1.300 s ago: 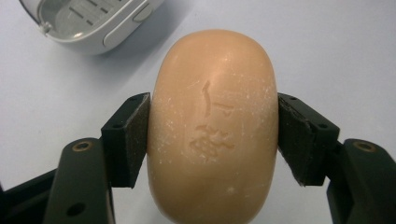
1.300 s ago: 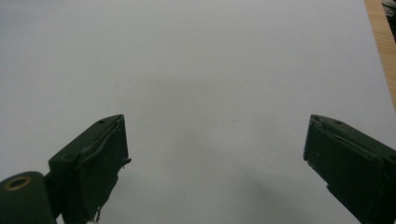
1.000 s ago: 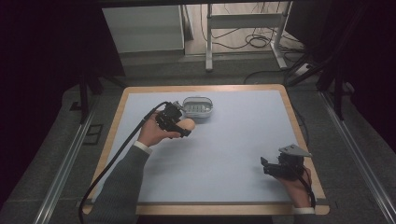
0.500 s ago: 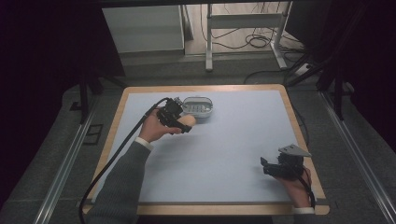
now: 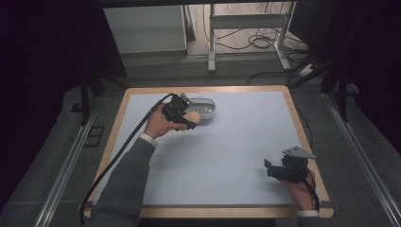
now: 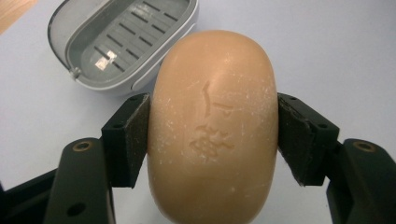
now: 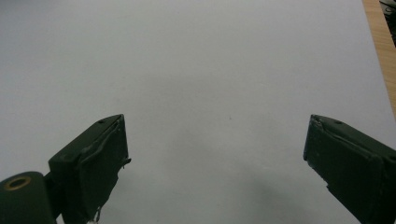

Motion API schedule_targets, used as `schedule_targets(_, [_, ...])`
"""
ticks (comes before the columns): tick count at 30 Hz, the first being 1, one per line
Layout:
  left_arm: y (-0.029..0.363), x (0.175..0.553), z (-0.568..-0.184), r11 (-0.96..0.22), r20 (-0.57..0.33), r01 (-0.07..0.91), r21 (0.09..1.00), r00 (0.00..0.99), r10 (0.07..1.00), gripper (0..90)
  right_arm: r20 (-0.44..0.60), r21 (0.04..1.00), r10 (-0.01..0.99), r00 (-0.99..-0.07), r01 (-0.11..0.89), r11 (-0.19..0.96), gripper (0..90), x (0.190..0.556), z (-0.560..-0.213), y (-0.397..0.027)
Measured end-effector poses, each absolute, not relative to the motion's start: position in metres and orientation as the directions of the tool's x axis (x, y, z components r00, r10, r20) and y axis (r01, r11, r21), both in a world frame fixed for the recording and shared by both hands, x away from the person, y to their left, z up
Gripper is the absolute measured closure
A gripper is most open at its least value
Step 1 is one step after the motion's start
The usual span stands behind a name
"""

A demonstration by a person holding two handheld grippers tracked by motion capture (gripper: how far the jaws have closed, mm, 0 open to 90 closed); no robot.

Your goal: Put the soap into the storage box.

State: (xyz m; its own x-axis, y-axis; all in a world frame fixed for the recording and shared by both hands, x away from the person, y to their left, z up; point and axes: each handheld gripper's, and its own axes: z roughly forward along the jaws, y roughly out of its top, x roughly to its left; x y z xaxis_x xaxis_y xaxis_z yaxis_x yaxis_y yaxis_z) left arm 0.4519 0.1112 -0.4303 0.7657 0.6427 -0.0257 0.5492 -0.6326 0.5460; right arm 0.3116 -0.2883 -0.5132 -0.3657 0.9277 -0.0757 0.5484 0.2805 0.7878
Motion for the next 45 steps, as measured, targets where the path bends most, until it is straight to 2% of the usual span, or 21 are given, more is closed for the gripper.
schedule_targets(22, [0.093, 0.479, -0.427, -0.656, -0.008, 0.543, 0.525, 0.774, 0.634, 32.2, -0.078, 0.785, 0.929, -0.361, 0.553, 0.281, 6.3, 0.312, -0.514, -0.289])
schedule_targets(45, [0.088, 0.520, -0.439, -0.647, -0.048, 0.571, 0.505, 0.767, 0.640, 32.3, -0.070, 0.779, 0.932, -0.355, 0.564, 0.273, 6.3, 0.313, -0.516, -0.292])
